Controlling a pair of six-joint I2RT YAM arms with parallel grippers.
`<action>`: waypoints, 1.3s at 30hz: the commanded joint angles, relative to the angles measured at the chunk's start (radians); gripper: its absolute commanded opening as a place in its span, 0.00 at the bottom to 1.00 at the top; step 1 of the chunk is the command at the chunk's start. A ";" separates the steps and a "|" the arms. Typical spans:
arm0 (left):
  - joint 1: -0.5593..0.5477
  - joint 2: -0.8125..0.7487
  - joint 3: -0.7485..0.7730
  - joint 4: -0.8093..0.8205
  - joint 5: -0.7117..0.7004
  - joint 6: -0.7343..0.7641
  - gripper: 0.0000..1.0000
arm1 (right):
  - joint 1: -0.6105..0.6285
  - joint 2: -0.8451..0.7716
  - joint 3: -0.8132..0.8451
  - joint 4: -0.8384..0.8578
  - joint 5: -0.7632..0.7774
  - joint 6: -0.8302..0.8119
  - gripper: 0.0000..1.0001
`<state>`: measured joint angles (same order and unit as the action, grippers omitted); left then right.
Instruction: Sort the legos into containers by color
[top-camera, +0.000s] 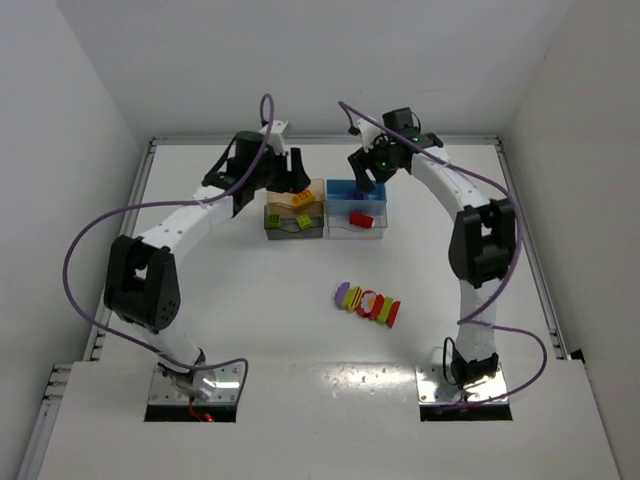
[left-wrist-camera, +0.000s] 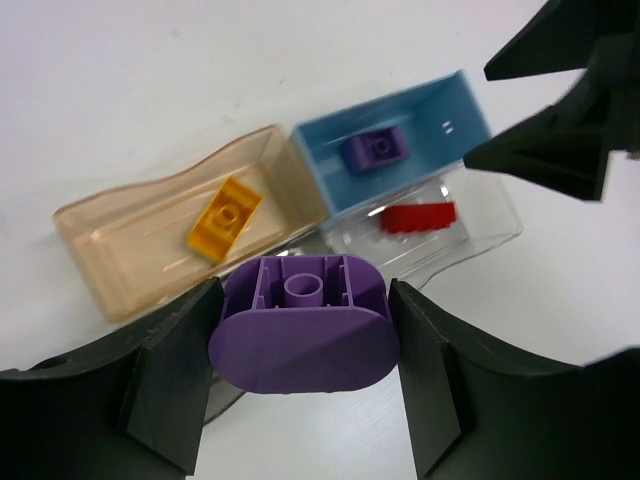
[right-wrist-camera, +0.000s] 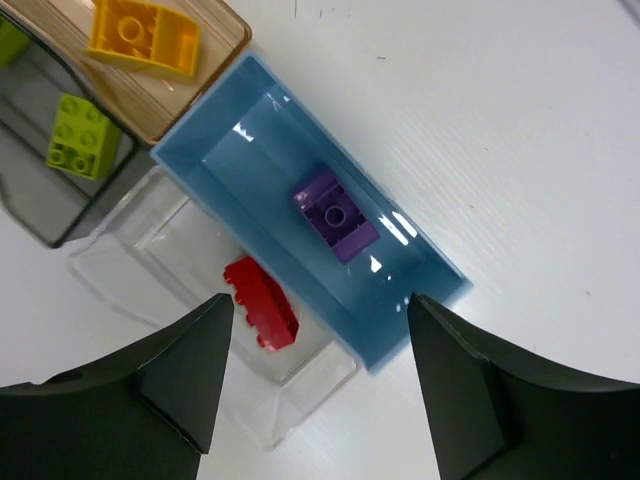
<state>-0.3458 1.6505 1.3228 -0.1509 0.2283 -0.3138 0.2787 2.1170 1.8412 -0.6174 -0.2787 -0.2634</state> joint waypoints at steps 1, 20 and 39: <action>-0.070 0.089 0.105 0.080 -0.046 -0.027 0.00 | -0.033 -0.216 -0.037 0.065 0.021 0.091 0.71; -0.209 0.528 0.499 0.080 -0.190 -0.056 0.11 | -0.196 -0.580 -0.326 0.013 0.030 0.165 0.73; -0.219 0.453 0.518 0.099 -0.118 0.013 1.00 | -0.205 -0.560 -0.346 0.022 0.012 0.165 0.73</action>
<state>-0.5568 2.2086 1.8240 -0.1162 0.0738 -0.3283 0.0742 1.5745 1.4979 -0.6147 -0.2623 -0.1112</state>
